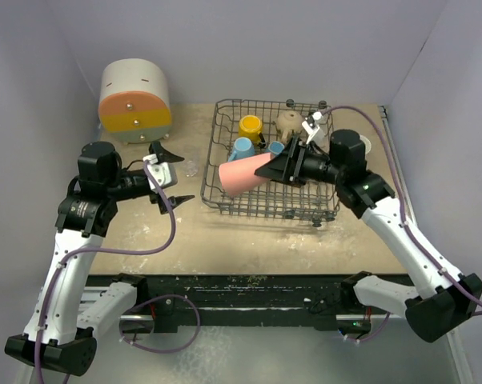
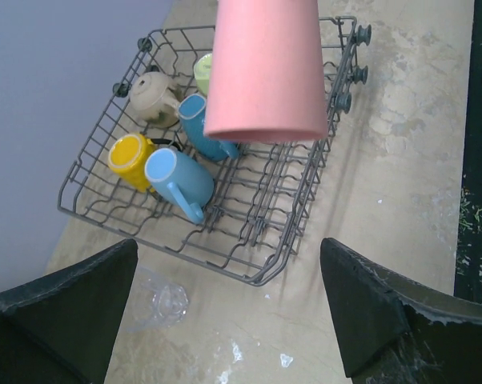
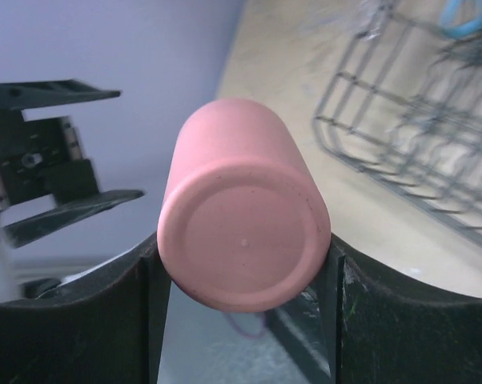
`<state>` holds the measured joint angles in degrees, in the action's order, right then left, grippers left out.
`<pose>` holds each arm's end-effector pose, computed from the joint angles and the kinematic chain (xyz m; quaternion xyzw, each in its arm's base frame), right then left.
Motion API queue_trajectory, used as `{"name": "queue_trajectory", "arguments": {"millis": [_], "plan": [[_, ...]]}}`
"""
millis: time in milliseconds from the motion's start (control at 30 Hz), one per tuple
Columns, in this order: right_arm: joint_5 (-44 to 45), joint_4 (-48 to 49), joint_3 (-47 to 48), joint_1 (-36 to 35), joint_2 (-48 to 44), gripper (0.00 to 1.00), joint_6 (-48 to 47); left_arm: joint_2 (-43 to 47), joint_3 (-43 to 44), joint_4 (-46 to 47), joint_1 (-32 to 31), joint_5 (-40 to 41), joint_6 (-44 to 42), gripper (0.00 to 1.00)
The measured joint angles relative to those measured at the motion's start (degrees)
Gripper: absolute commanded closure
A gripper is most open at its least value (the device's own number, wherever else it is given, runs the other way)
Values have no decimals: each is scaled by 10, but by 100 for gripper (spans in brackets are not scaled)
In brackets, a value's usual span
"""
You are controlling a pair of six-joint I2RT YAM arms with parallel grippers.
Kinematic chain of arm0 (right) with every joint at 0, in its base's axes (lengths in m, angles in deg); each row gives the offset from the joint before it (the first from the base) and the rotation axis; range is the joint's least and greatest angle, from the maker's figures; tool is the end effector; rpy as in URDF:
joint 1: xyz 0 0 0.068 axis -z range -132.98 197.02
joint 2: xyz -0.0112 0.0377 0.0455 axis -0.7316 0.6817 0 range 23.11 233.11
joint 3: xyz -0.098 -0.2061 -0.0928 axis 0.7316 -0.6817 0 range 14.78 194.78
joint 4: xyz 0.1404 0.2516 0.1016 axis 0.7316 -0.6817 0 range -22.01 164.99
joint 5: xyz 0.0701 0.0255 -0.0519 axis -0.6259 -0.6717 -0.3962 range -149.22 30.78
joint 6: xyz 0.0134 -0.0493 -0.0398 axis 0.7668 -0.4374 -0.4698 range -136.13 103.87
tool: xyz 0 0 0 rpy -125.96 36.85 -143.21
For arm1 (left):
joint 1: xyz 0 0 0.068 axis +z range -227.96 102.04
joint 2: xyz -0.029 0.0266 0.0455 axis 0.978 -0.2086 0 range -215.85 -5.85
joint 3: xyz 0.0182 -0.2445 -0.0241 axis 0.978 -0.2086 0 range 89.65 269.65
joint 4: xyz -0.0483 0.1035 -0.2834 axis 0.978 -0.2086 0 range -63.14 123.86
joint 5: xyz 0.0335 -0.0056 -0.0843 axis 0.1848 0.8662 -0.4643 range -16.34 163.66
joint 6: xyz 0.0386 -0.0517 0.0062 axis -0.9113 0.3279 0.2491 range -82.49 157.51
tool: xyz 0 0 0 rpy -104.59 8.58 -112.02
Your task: Unload the cups from the dish rack
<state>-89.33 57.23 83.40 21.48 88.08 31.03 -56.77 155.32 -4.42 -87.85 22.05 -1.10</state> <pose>0.2789 0.1614 0.3776 -0.0141 0.7779 0.5170 0.3569 0.2239 -0.0793 0.3873 0.5268 0.5886 -0.2304 0.5682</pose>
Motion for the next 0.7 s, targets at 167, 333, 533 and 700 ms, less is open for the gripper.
{"name": "queue_trajectory", "arguments": {"millis": [167,333,533,700], "plan": [[-84,212,-135,-11,-10,95,153,-2,0,16,0,-41,1,11],[-100,392,-179,-46,-5,96,277,11,1,49,0,-70,30,16],[-99,515,-181,-90,-3,97,342,16,19,84,0,-82,82,23],[-94,546,-181,-108,5,97,360,24,27,143,0,-83,148,29]]}}
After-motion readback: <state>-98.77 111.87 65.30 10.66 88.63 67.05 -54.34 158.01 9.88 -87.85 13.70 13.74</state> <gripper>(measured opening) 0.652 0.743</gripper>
